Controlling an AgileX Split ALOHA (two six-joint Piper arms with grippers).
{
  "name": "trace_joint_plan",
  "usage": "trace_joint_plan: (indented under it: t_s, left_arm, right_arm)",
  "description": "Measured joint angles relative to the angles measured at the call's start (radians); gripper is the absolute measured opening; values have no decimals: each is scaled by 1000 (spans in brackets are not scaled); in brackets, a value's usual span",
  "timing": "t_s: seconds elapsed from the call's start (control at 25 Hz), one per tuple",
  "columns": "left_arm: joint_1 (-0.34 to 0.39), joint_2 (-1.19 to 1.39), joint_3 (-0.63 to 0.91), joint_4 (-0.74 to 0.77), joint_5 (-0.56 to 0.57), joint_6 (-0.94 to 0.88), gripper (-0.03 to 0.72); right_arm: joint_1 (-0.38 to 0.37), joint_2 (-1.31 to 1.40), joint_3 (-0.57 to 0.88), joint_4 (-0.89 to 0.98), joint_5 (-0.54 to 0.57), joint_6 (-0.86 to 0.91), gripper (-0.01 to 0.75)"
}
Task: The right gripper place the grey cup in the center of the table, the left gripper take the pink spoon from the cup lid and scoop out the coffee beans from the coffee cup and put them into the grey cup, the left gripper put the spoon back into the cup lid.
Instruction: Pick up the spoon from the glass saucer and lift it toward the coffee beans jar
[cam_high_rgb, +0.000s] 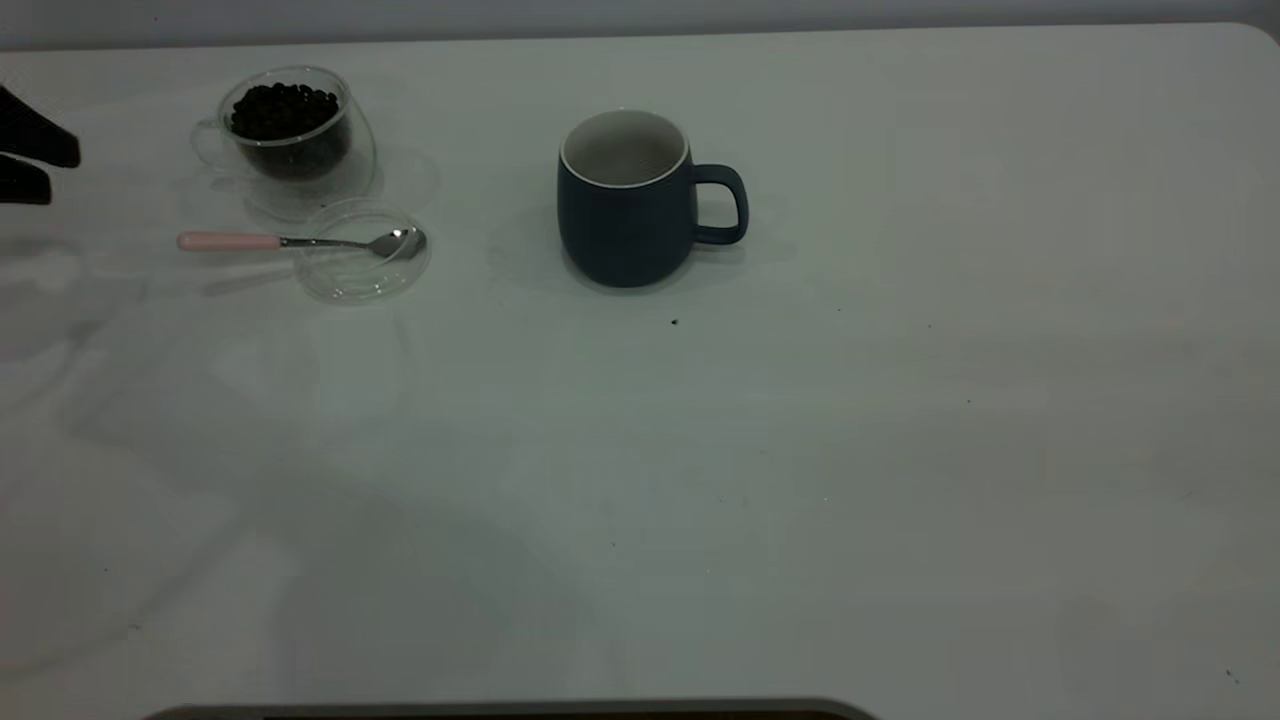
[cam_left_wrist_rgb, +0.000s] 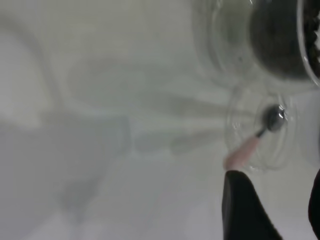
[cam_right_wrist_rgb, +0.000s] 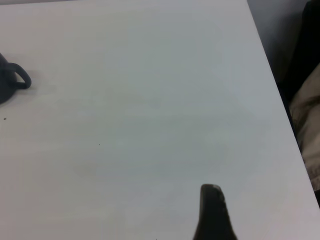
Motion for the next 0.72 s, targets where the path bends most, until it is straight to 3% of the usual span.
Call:
trace_joint_plan:
  t_s: [0.2, 0.48, 0.72]
  left_arm:
    - [0, 29, -6, -30, -55, 60, 400]
    - [0, 71, -10, -104, -58, 134, 496]
    - [0, 141, -49, -109, 28, 140, 515]
  right_arm:
    - [0, 0, 0, 0, 0, 0, 565]
    - [0, 0, 0, 0, 0, 0, 565]
    - [0, 0, 0, 0, 1, 0, 565]
